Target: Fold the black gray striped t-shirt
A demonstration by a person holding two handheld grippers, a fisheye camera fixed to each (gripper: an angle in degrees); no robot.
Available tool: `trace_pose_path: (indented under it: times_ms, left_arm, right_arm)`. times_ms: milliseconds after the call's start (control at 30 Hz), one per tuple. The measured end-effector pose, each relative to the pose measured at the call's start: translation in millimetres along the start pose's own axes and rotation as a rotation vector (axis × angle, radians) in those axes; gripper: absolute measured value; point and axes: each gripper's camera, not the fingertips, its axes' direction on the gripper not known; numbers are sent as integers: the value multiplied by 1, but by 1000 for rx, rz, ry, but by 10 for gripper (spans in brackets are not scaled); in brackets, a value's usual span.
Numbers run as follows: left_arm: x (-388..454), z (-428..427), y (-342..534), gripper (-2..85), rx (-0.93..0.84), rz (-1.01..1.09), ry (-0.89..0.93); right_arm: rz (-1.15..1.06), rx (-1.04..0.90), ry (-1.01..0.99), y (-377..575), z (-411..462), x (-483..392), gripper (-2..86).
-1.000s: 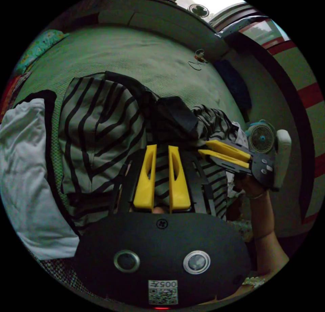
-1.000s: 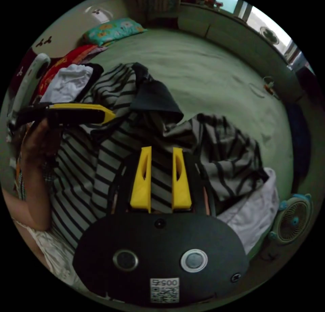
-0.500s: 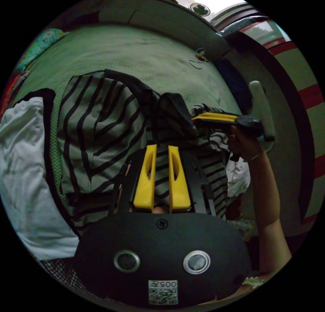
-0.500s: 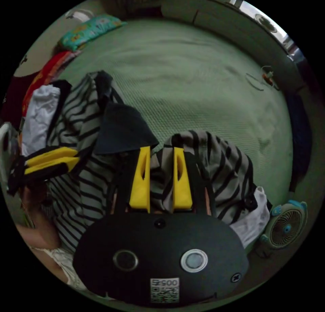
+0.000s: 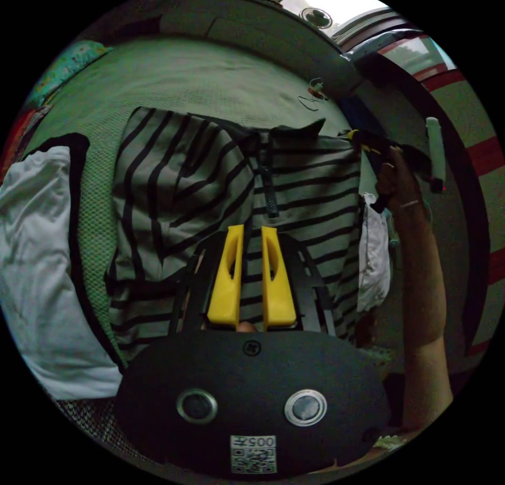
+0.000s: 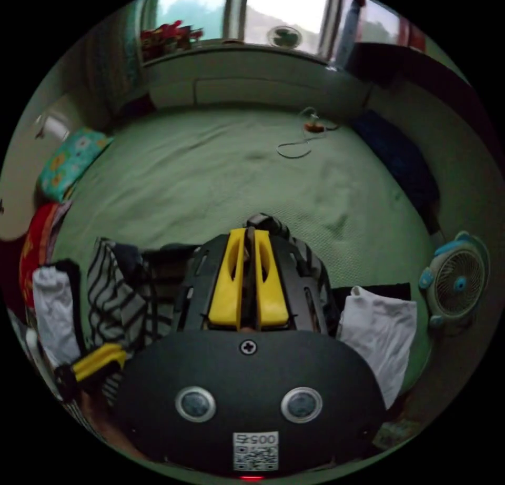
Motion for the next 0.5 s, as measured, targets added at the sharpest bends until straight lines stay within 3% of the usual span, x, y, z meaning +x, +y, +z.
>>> trace_pose_path:
  times_ms: [167,333,500]
  left_arm:
    - [-1,1,-1,67,-14,-3,2]
    - [0,1,-1,67,-20,8,1]
    - [3,3,-2,66,-26,14,6]
  right_arm:
    - [-9,-183,-9,-3,46,13,25]
    - [2,-19,-162,15,-18,58,68]
    - [-32,-22,-98,55,-69,119,104]
